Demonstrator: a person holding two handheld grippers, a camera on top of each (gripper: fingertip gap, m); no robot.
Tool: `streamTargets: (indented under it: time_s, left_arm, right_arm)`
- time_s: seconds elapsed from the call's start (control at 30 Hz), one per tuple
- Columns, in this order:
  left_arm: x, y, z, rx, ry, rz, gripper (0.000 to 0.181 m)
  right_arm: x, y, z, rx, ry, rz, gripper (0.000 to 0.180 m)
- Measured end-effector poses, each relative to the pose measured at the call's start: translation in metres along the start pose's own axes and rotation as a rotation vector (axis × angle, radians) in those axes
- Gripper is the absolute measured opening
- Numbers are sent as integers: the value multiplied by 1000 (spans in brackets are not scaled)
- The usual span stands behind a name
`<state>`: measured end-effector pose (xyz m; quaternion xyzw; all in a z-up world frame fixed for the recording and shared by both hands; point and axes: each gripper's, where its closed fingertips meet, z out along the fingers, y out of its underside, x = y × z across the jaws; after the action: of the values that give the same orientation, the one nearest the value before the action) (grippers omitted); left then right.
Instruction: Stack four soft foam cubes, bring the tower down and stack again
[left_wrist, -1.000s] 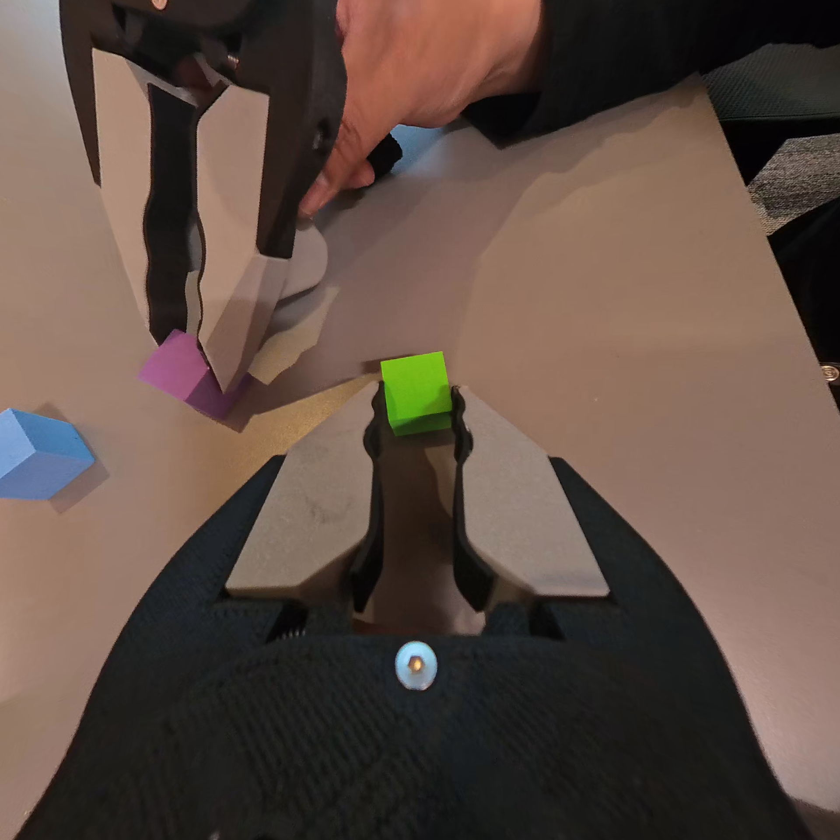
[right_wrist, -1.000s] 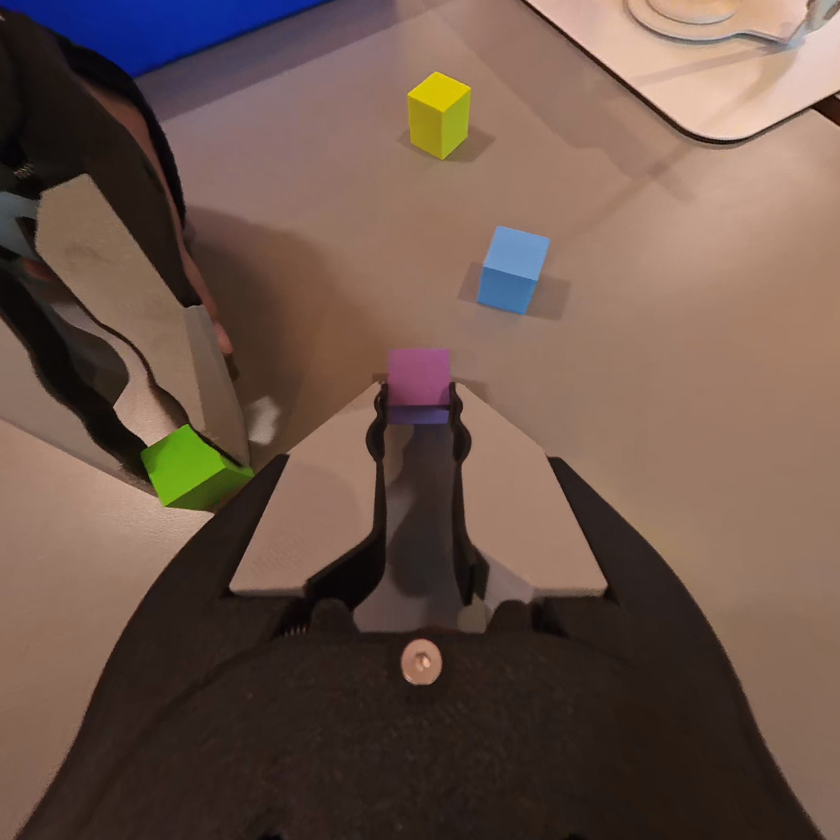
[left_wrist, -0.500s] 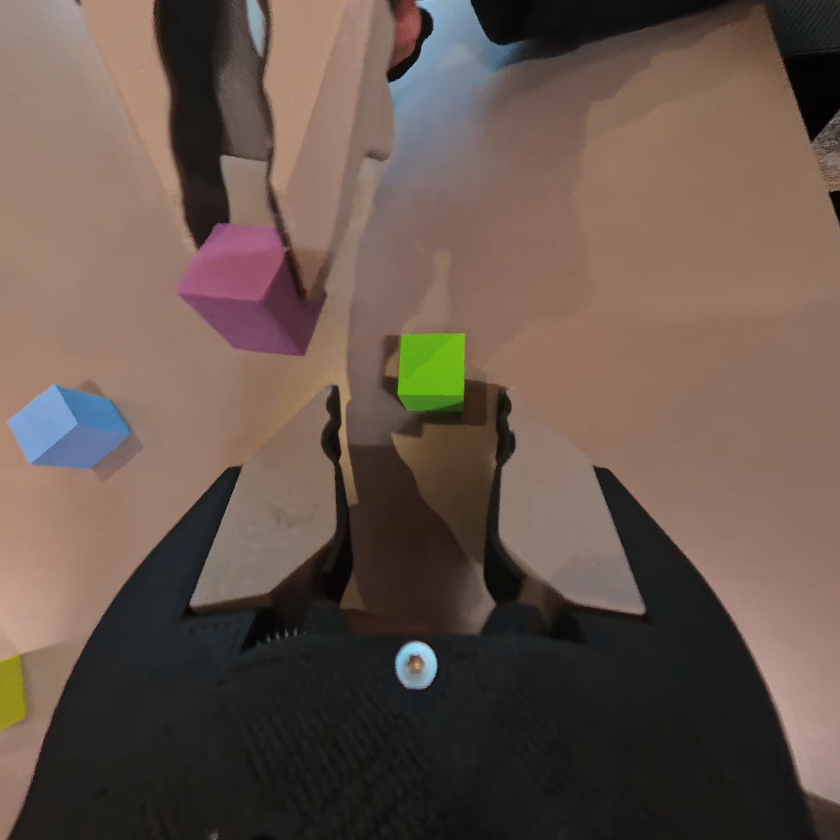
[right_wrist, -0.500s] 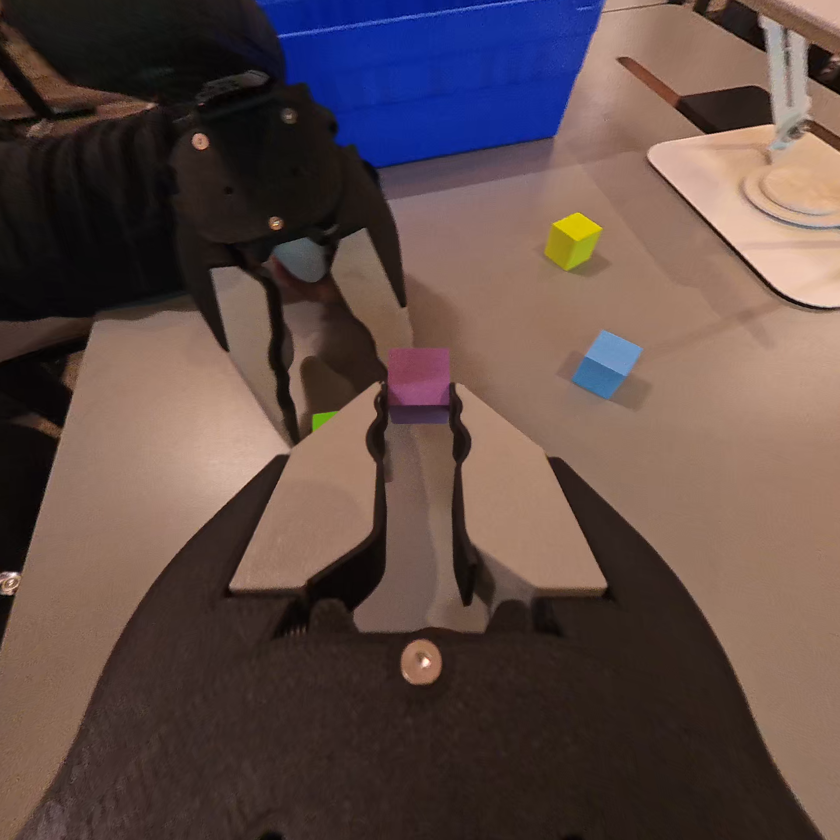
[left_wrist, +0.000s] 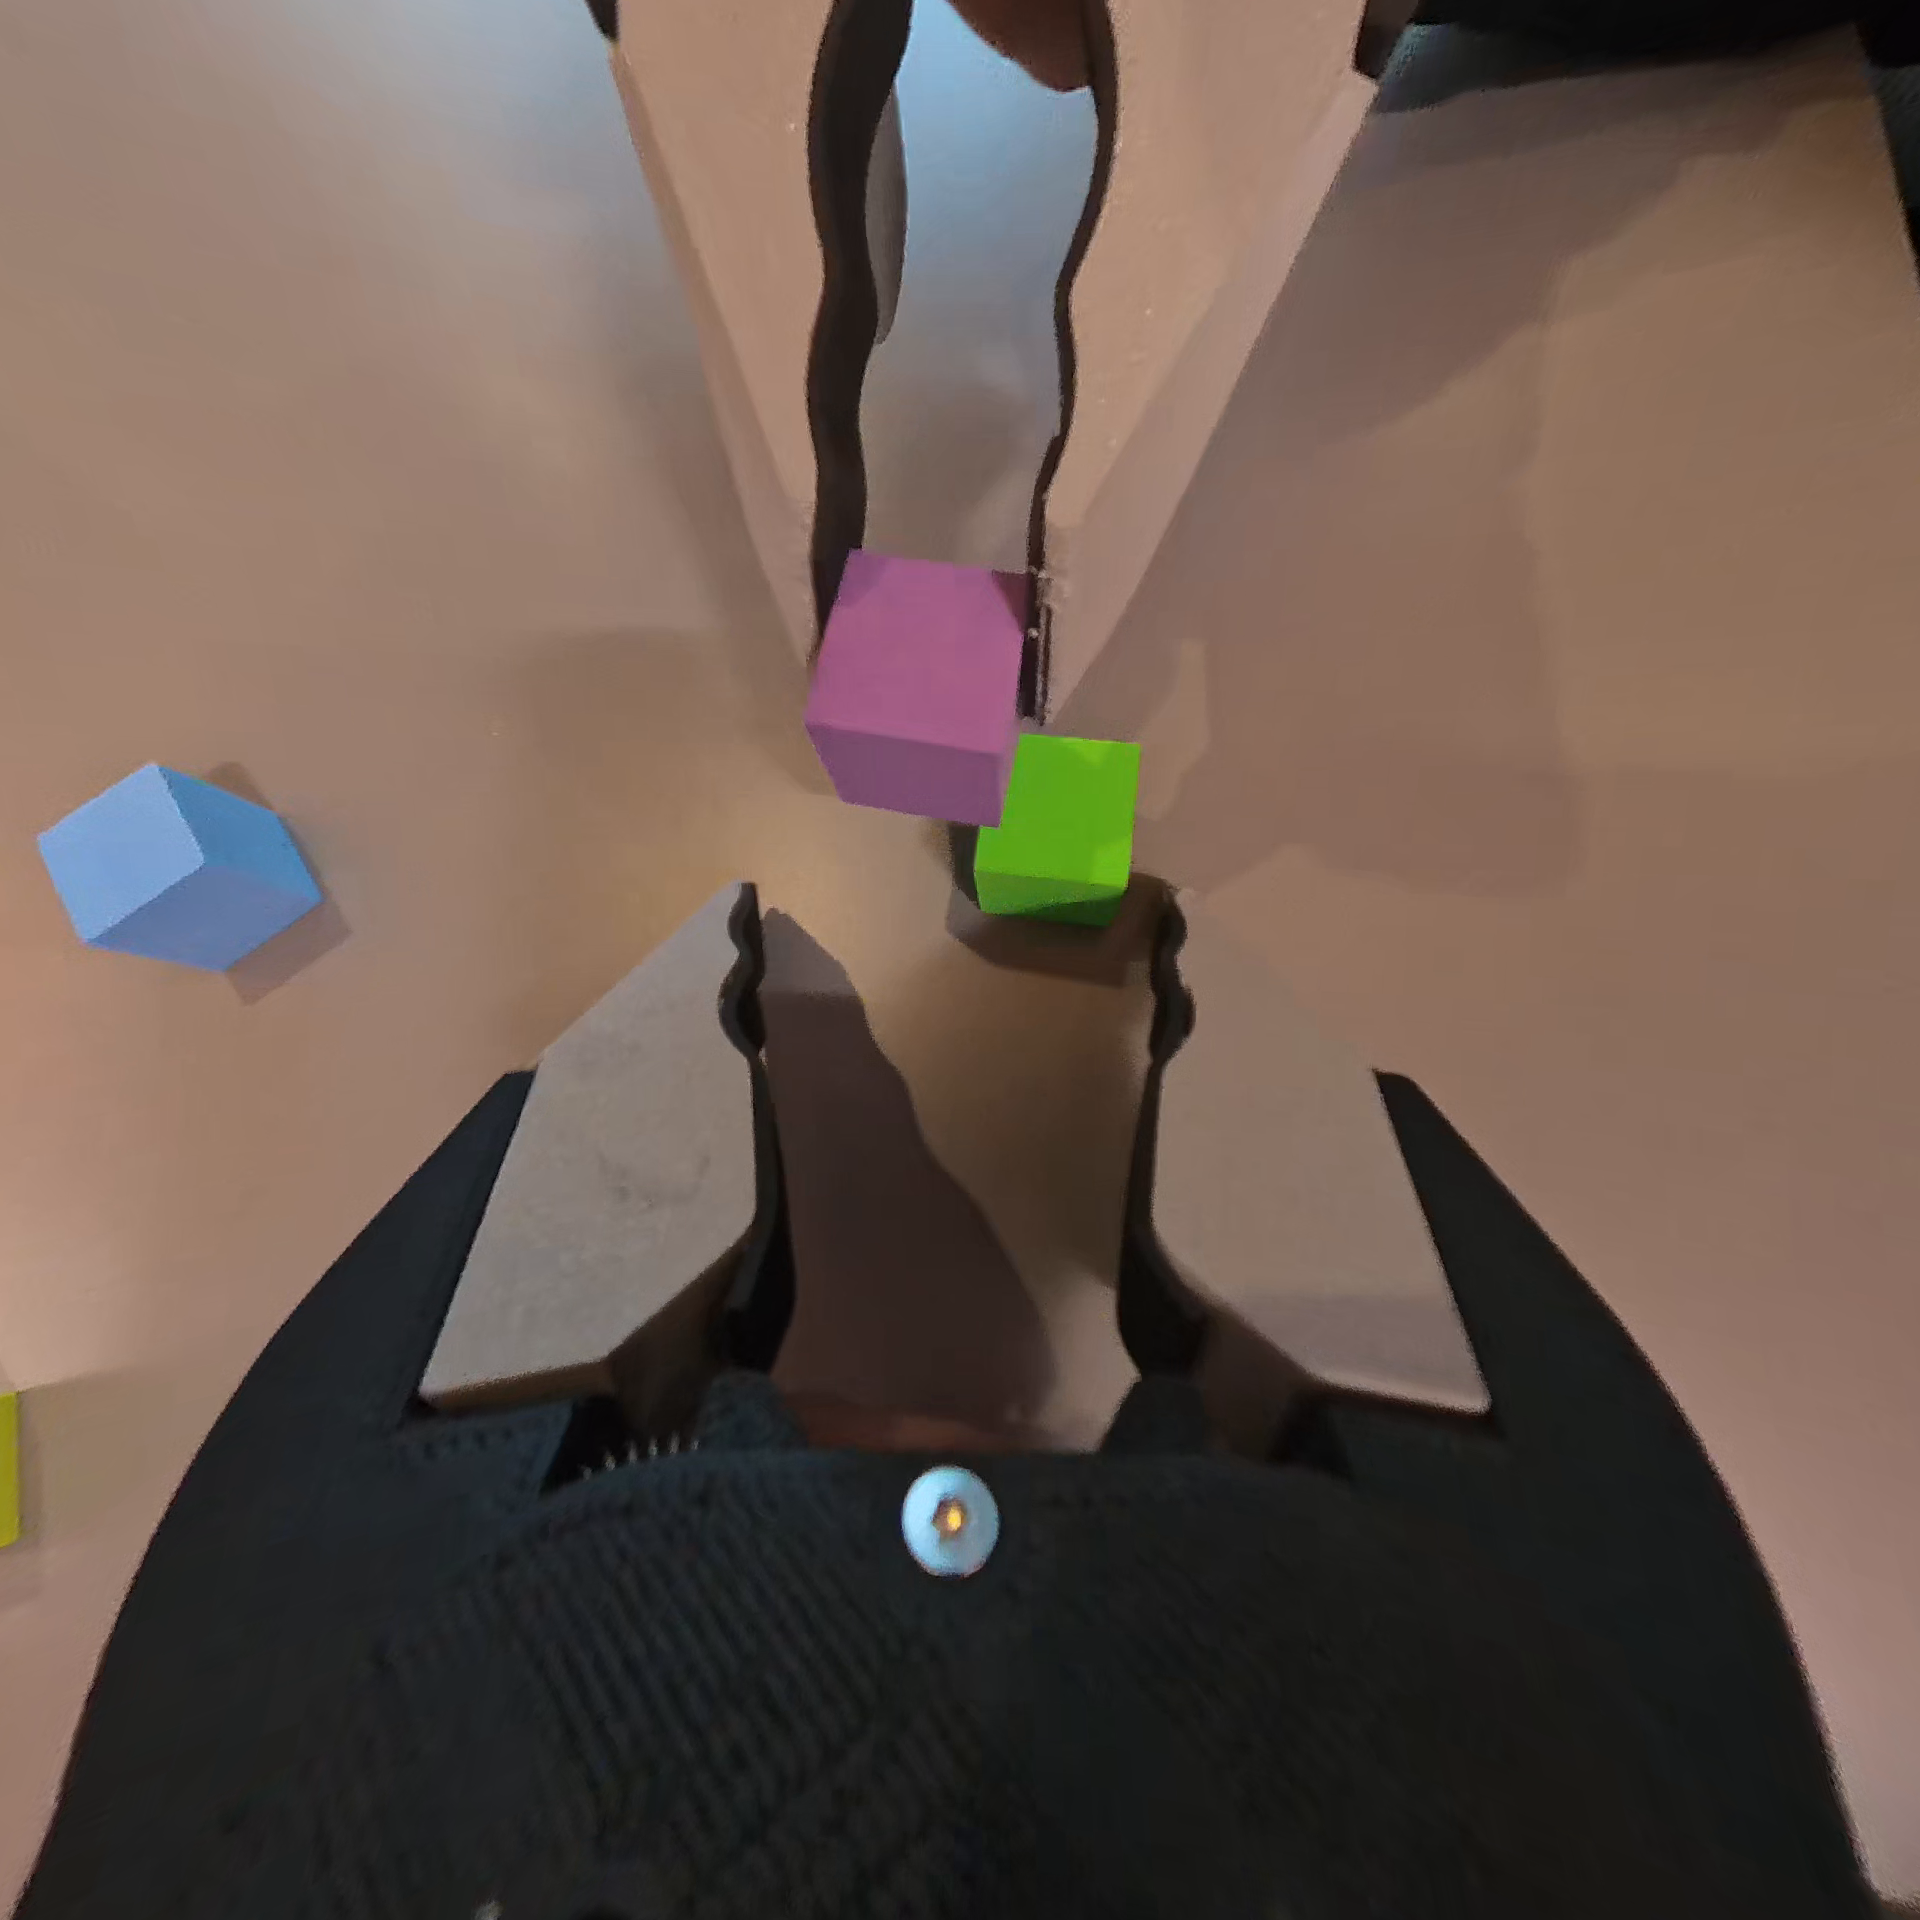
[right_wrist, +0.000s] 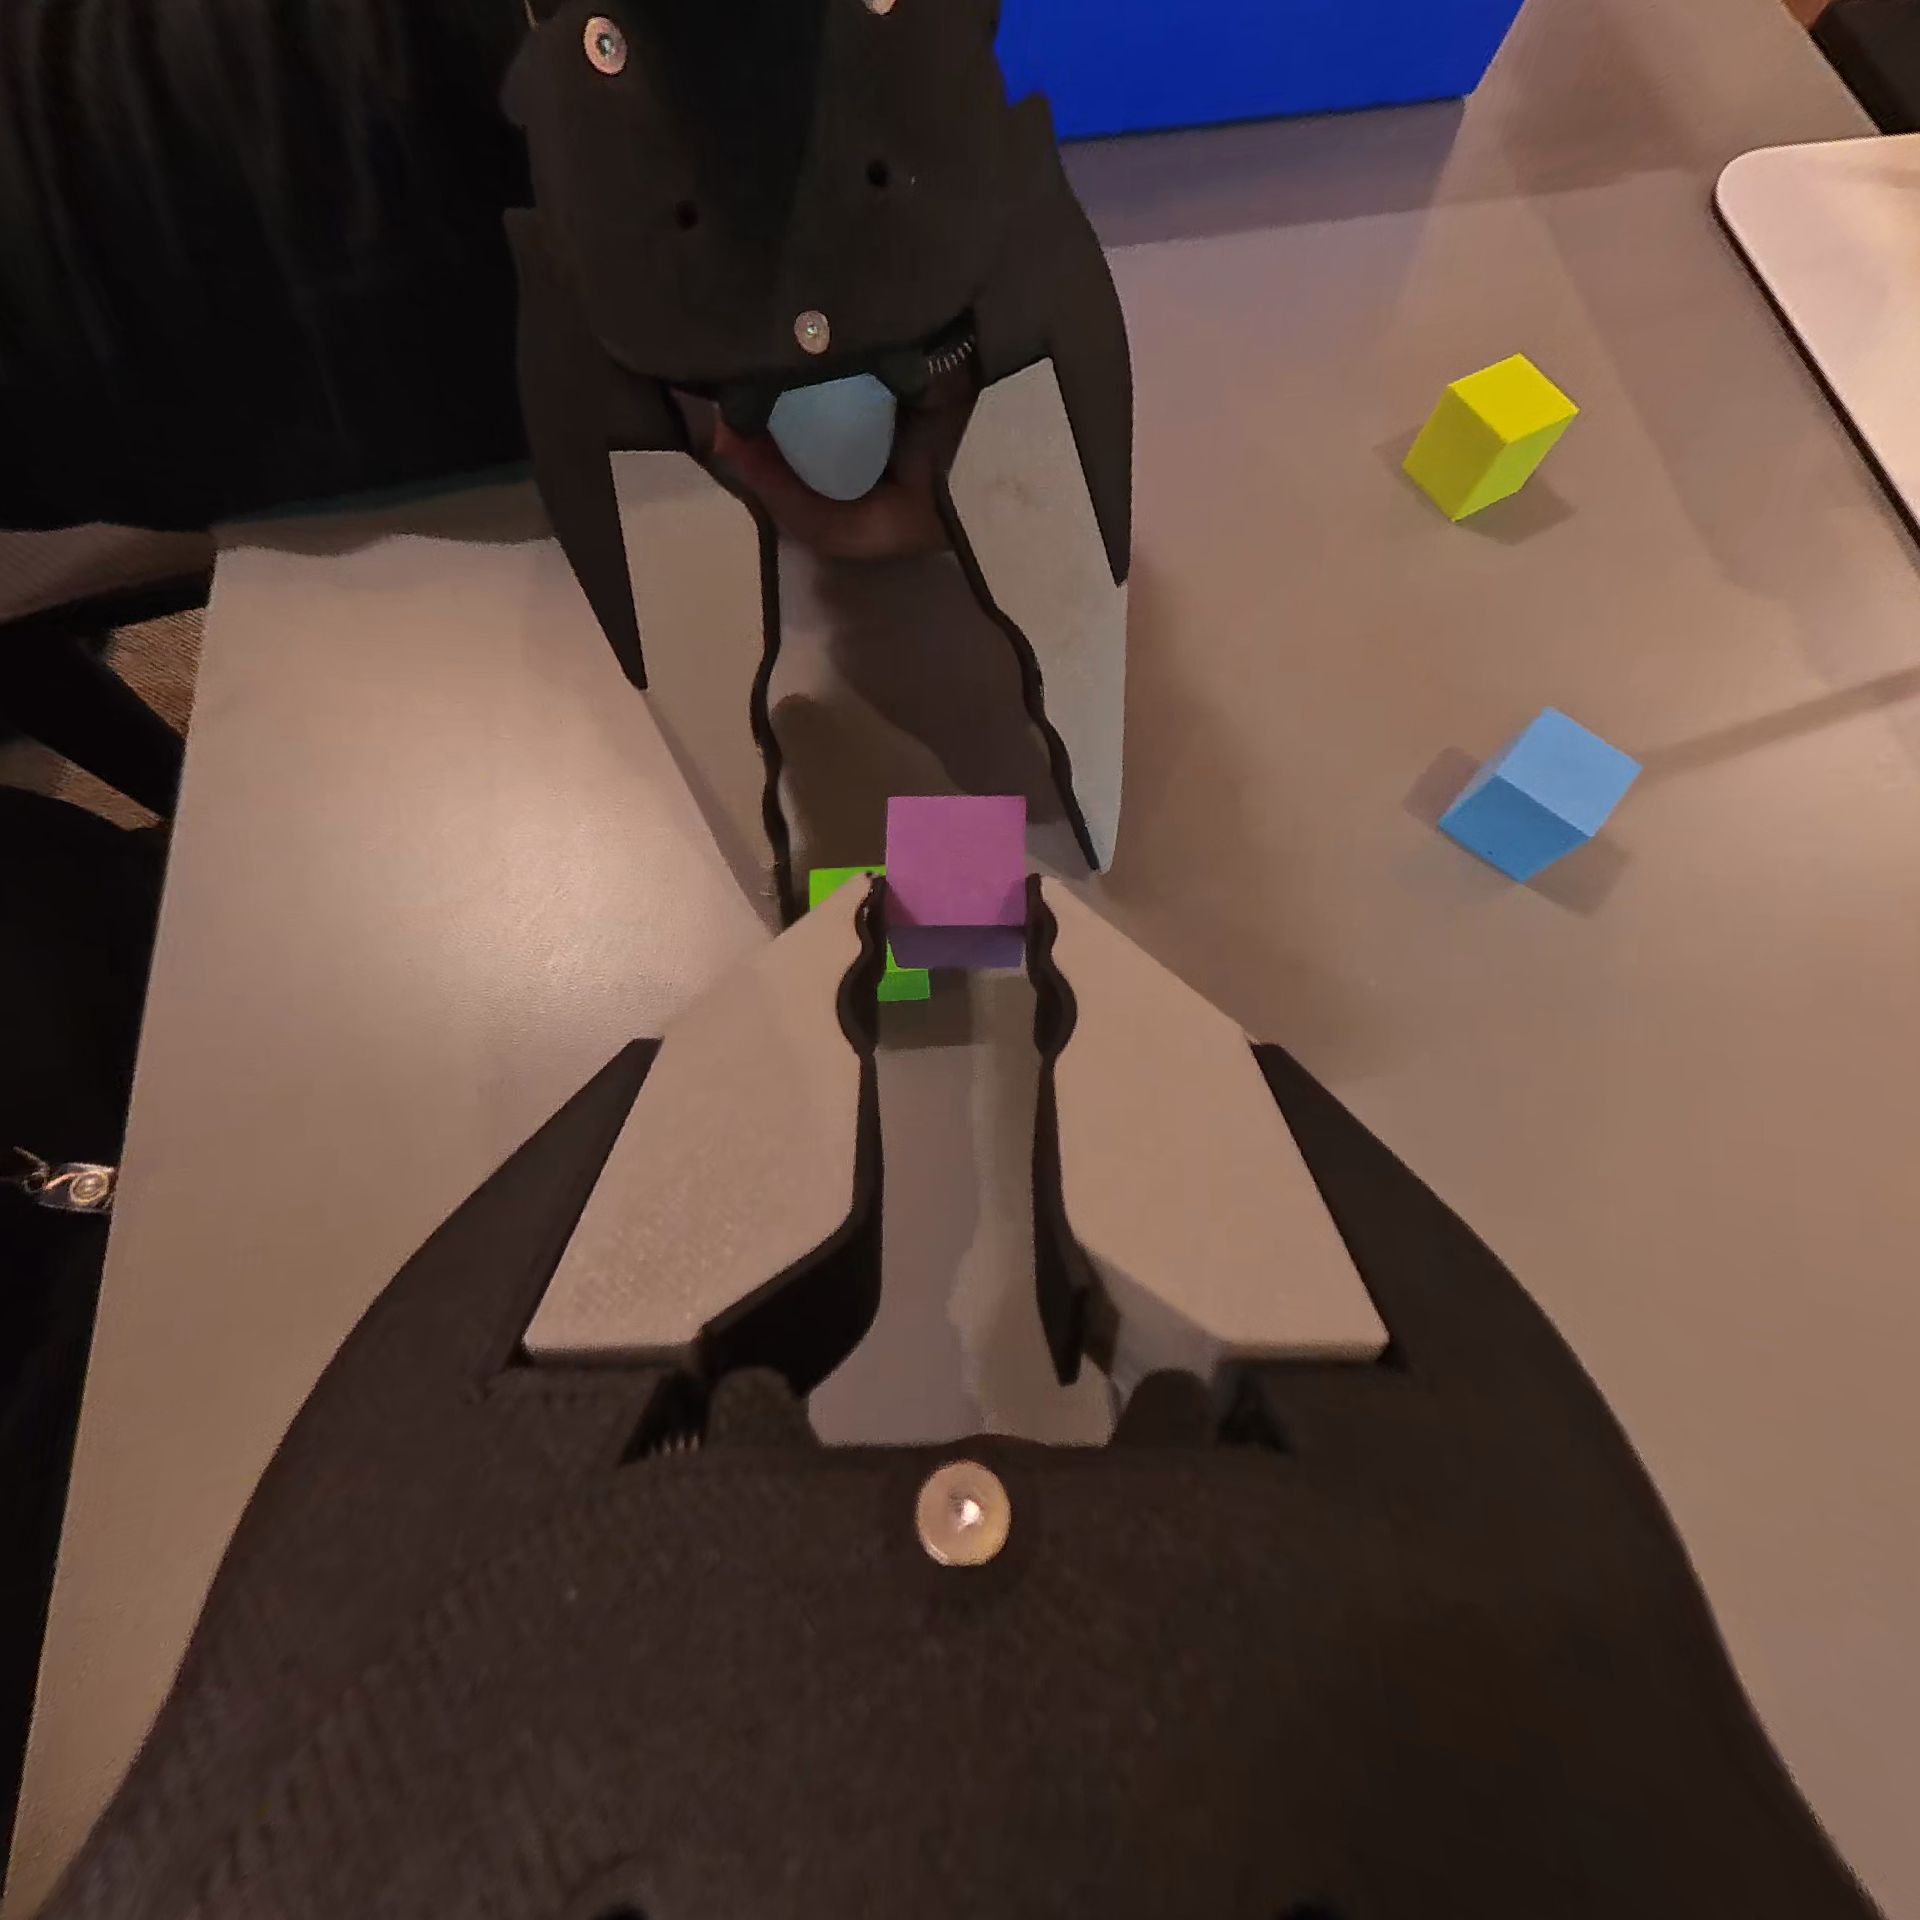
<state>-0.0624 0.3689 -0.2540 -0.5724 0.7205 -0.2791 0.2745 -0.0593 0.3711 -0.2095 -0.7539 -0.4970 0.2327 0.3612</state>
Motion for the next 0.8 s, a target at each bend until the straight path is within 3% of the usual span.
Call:
streamTargets:
  time_s: [0.1,0.37,0.5,0.8]
  left_arm:
    - [-3,-2,4,-17,-34,-43,84]
    - [-5,-5,9,-14,-98,-147,89]
    - [-18,-7,5,-8,-204,-94,87]
    - [-19,-8,9,5,-199,-132,83]
  right_arm:
    - [3,-2,-5,10,19,-2,24]
    - [10,-1,-12,22,36,22,24]
    - [9,-3,-11,26,36,21,24]
    - [11,-1,-10,22,37,30,24]
